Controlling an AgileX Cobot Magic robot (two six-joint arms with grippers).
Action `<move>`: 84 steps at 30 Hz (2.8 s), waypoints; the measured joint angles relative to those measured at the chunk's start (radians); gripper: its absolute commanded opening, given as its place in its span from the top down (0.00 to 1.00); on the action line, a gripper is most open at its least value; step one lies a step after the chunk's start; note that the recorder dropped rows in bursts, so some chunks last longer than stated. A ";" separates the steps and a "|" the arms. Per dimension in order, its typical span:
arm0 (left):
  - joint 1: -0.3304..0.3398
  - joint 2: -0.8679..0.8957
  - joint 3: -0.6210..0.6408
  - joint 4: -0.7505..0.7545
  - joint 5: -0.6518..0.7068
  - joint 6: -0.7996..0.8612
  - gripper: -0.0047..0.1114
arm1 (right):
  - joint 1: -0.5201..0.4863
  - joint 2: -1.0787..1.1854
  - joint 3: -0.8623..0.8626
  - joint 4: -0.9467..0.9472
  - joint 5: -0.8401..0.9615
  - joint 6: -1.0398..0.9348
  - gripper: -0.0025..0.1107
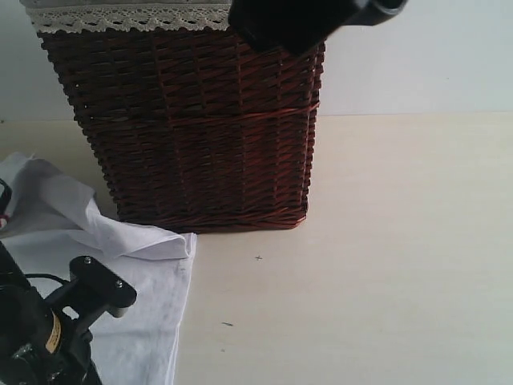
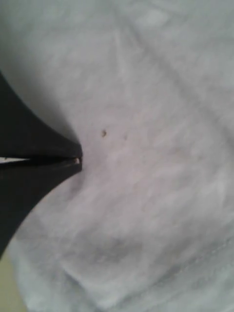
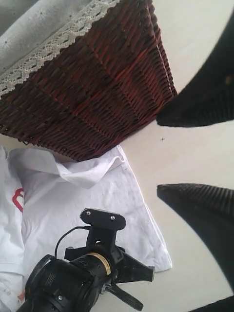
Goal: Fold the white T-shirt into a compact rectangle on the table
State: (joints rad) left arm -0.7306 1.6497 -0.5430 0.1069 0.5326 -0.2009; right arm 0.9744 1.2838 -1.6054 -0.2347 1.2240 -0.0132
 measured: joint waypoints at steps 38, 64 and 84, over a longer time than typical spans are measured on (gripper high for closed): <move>-0.377 0.062 -0.195 0.075 -0.077 -0.341 0.96 | 0.000 0.000 0.000 0.023 0.000 -0.016 0.65; -0.486 0.038 -0.194 0.002 -0.097 -0.280 0.95 | 0.000 0.000 0.000 0.021 0.002 -0.016 0.65; -0.261 0.052 -0.194 0.354 -0.381 -0.441 0.47 | 0.000 0.000 0.000 0.021 0.002 -0.028 0.65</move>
State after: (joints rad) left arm -0.9920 1.7015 -0.7366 0.4612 0.1518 -0.6417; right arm 0.9744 1.2833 -1.6054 -0.2138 1.2258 -0.0410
